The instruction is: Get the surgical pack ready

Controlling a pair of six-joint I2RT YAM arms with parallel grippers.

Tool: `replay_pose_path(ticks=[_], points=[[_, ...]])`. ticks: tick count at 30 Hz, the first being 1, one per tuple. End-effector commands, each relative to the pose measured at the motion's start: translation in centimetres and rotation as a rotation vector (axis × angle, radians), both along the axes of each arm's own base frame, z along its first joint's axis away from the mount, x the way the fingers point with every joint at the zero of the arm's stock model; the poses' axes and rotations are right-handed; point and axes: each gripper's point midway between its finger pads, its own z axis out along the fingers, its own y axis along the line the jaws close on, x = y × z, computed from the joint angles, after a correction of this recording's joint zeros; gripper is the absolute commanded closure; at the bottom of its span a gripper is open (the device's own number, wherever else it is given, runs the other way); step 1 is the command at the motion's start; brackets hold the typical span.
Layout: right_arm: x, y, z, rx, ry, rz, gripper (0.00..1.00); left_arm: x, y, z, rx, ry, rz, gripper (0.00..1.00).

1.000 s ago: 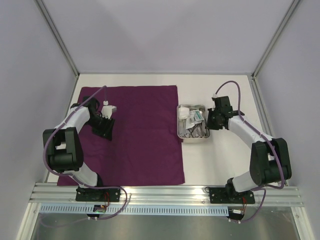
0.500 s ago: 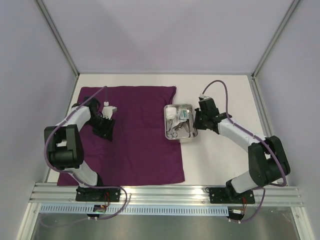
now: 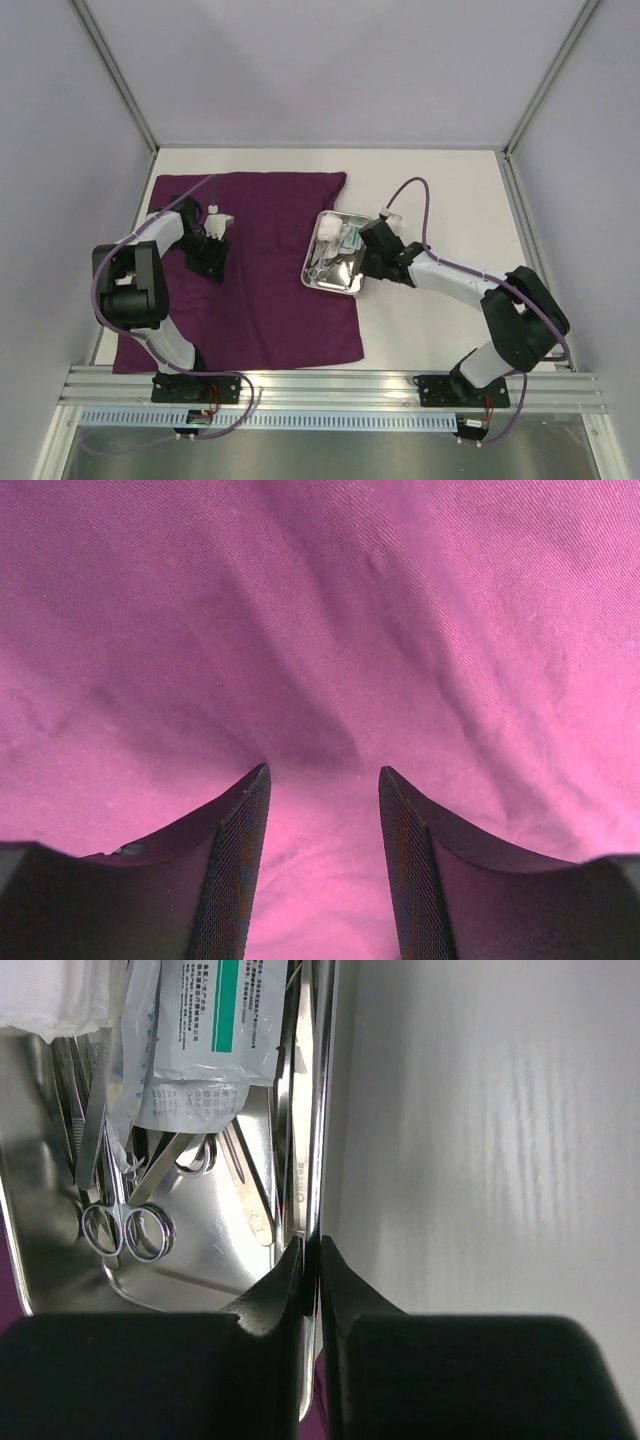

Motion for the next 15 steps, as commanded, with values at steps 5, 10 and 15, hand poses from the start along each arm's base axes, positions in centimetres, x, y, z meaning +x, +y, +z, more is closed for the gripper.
replay_pose_path(ticks=[5,10,15], points=[[-1.2,6.5,0.2,0.175,0.013,-0.084,0.91,1.4,-0.2,0.4,-0.011,-0.034,0.012,0.44],[-2.3,6.6,0.6,0.140,0.032,-0.029,0.67,1.6,-1.1,1.8,-0.026,-0.065,-0.024,0.43],[-3.1,5.0,4.4,0.046,-0.031,0.162,0.40,1.3,-3.0,3.7,-0.034,-0.096,-0.115,0.43]])
